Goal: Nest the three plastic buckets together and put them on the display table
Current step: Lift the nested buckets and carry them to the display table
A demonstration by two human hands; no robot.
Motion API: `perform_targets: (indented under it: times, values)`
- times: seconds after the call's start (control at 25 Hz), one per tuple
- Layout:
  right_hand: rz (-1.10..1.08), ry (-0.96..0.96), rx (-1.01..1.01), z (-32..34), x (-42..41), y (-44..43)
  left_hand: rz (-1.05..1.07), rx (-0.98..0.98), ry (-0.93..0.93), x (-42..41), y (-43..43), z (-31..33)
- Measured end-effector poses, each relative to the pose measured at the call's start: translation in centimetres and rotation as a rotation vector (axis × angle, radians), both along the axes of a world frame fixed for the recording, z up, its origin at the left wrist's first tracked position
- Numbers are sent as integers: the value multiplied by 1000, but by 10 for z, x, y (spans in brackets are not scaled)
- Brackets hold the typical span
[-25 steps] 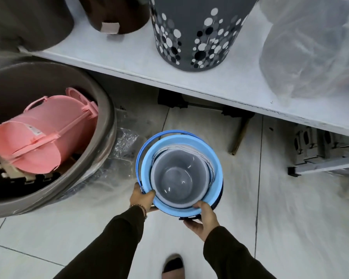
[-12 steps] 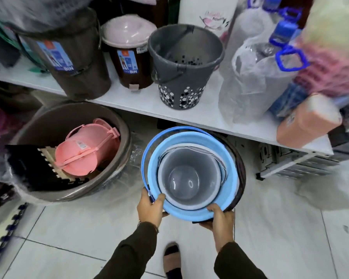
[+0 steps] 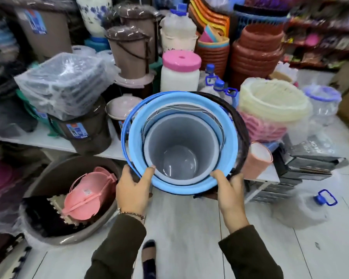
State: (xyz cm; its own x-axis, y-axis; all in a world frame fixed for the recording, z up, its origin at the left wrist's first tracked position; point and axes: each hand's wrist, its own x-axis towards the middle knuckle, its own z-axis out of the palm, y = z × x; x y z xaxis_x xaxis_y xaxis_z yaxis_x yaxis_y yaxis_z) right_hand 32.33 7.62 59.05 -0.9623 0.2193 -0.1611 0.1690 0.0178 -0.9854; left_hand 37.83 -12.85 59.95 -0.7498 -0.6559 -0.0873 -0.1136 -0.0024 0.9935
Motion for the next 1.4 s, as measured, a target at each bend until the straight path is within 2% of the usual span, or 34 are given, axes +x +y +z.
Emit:
perform_targets:
  times: [0.16, 0.32, 0.44, 0.6, 0.92, 1.04, 1.2, 1.24, 1.36, 1.4]
  values:
    - [-8, 181, 80, 75, -79, -21, -2, -114, 48, -70, -33, 69]
    - [17, 155, 2, 124, -191, -64, -55, -186, 25, -173, -86, 129]
    - [19, 66, 7, 131, -252, -98, -100, -213, -50, -242, -121, 138]
    - [12, -96, -77, 98, -298, -132, -162, -251, -222, -306, -157, 101]
    - [18, -408, -8, -12, -344, -152, -275, -183, -497, -362, -171, -21]
    - [38, -481, 122, -40, -360, -151, -302, -183, -597, -376, -168, -48]
    - [127, -545, 589, -69, -367, -152, -308, -382, -796, -380, -164, -73]
    - [132, -544, 649, -74, -368, -152, -298, -443, -830, -380, -162, -79]
    - [182, -608, 694, -85, -371, -146, -275, -507, -874, -383, -153, -84]
    - [212, -656, 647, -88, -372, -143, -277, -510, -881, -386, -152, -87]
